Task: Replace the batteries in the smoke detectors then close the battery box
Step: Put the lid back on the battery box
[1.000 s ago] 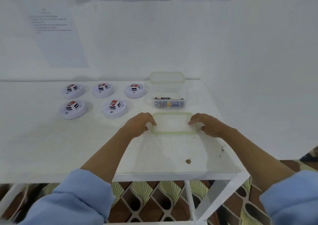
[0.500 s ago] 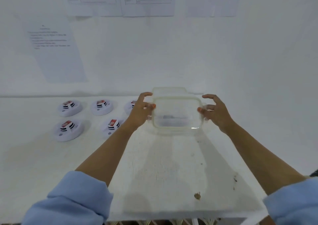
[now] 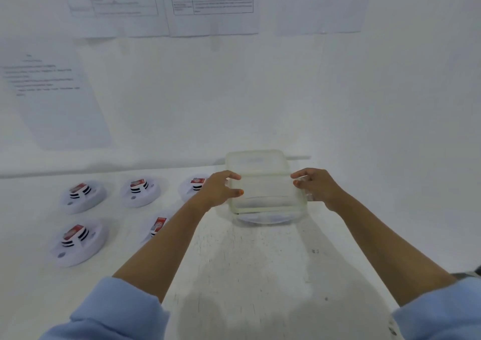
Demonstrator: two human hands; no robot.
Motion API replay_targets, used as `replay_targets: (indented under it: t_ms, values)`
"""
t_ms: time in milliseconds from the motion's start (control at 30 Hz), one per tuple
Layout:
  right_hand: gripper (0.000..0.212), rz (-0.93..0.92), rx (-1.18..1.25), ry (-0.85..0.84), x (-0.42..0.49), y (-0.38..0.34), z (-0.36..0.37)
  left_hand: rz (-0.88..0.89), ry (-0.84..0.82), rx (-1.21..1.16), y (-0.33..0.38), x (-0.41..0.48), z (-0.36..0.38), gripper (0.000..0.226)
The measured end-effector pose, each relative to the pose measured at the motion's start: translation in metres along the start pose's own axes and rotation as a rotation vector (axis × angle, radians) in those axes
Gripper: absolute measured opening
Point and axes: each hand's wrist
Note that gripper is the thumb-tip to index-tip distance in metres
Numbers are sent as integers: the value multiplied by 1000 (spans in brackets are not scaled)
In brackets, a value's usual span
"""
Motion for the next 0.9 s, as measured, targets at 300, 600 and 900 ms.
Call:
replay_targets:
  t_ms: [300,600,900]
  values:
    - [16,75,60,-186,-5,1,-10,-184,-130,-396,-4,-11,-9,35]
    - [18,128,113,-132,-13,3,-2,-240,-85,-557,-6,-20,-3,38]
    - [18,181,75,-150,-13,-3,-4,-265,-81,-507,-1,-27,-2,39]
Point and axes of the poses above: each hand's wrist, its own x-axis towards the middle knuckle, its own z-axis out of the palm, y = z × x
